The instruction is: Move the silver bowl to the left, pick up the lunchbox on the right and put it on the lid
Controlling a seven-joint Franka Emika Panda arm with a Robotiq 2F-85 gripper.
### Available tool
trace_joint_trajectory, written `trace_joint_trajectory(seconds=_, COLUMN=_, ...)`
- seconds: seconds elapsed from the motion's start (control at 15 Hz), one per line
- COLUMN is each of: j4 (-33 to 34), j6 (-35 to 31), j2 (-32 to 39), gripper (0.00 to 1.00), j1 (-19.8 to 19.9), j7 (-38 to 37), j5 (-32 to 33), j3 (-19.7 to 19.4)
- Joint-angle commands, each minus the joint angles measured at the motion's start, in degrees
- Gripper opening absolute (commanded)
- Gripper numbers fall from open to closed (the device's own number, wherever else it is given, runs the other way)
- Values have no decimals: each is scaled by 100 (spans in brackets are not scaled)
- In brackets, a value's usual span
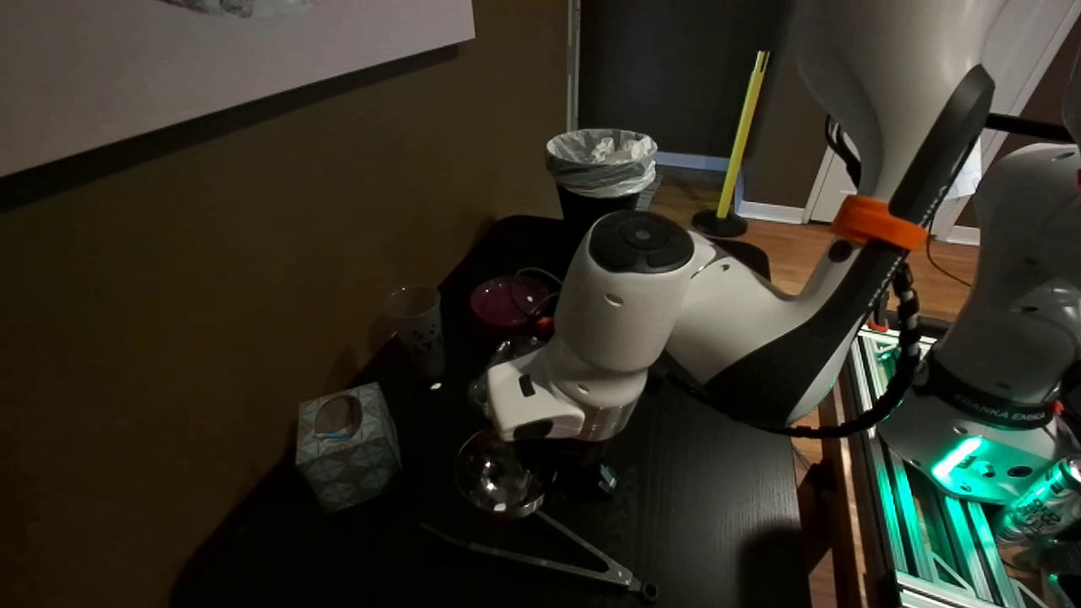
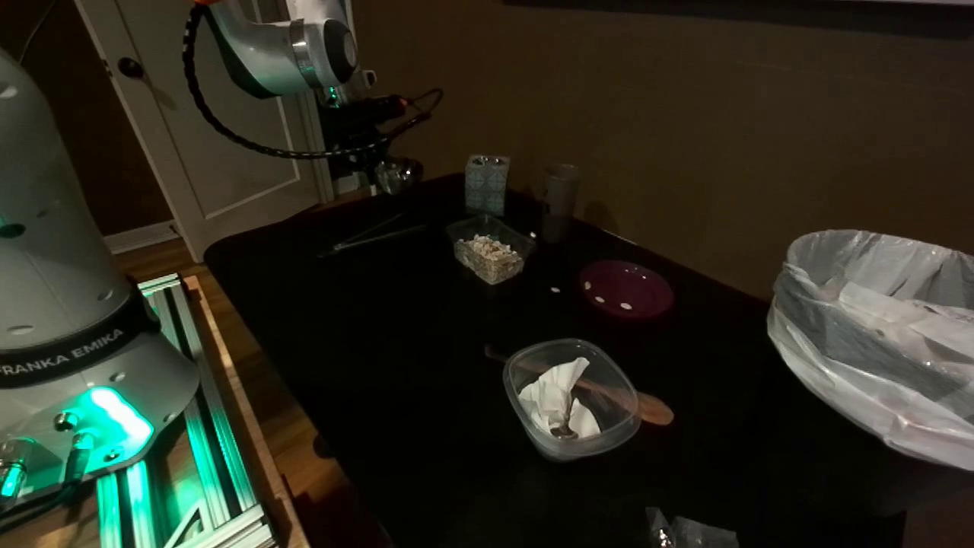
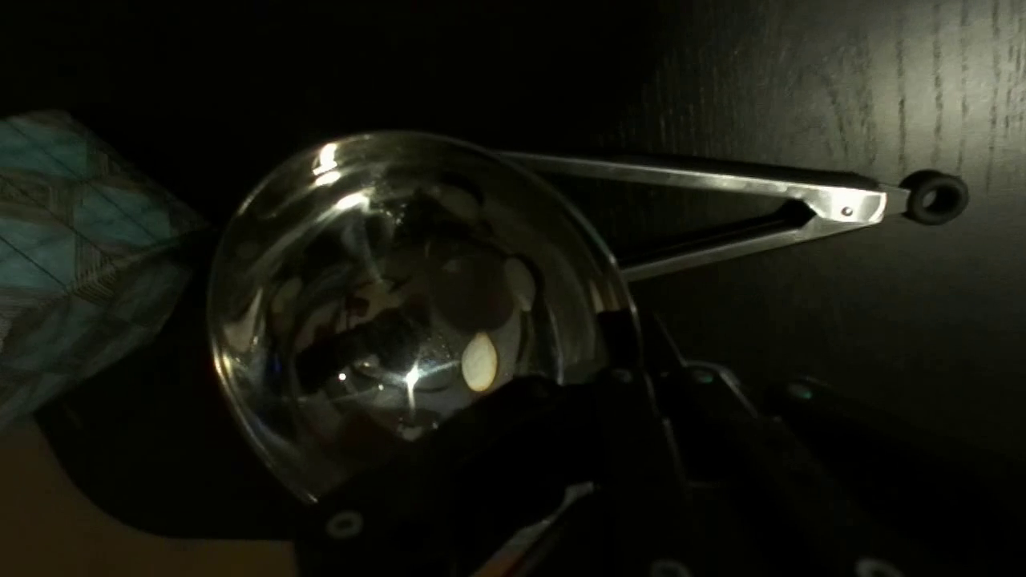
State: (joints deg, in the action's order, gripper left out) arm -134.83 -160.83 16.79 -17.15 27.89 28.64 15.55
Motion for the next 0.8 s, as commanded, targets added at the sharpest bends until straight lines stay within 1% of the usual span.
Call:
trace_joint_trajectory(seconds=0.0, j4=818, j6=-69, j2=1030, gripper=1, j1=32, j7=799, j5=-34, j3=305)
trace_joint_trajectory(seconds=0.2, j4=1292, j6=0, j2=1650, gripper=1, j1=54, j7=1504, j5=-50, j3=527)
trace_joint_trajectory(seconds=0.4, j4=1718, j6=114, j2=2118, gripper=1, j1=-69, j7=2099, j5=16, j3=581)
trace_joint_trajectory(seconds=0.67, j4=2109, j6=260, j2=2516, gripper=1, j1=-125, j7=2696, j5=-77, j3=602)
trace_joint_trajectory(seconds=0.73, j4=2176, j6=301, j2=2589, gripper=29, j1=-113, j7=2822, j5=-115, j3=630)
